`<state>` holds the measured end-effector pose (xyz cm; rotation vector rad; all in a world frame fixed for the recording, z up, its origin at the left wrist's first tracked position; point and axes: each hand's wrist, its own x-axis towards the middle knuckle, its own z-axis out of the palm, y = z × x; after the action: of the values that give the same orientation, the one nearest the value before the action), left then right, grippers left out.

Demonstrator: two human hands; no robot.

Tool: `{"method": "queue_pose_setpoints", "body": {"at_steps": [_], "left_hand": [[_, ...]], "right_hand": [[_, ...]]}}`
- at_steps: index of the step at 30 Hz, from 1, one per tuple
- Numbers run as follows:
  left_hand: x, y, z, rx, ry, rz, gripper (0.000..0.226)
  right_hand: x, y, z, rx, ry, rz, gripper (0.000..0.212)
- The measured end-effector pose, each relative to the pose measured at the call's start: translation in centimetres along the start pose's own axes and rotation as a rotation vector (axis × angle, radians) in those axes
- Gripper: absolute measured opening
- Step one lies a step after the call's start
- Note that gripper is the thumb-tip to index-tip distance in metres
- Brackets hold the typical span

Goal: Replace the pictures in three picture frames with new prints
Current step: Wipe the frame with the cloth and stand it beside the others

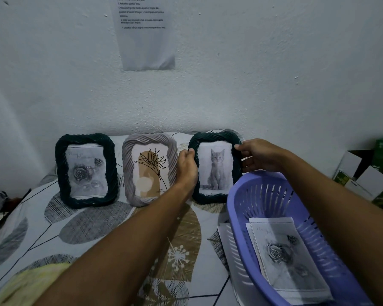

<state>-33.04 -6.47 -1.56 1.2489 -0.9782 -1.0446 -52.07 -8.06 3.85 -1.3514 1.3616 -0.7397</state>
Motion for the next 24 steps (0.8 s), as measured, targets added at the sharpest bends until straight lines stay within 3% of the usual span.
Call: {"method": "queue_pose_setpoints", "body": {"at_steps": [15, 24], "left_hand": [[-1.6, 1.3, 0.3, 0.193, 0.167, 0.067, 0.024], [-4.7, 1.9, -0.6, 0.320, 0.217, 0.326, 0.020]], "right_hand": [[-0.7, -0.4, 0.1, -0.039, 0.059, -0.035, 0.013], [-1.7, -0.2, 0.0, -0.164, 0.336, -0.178, 0.007]]}}
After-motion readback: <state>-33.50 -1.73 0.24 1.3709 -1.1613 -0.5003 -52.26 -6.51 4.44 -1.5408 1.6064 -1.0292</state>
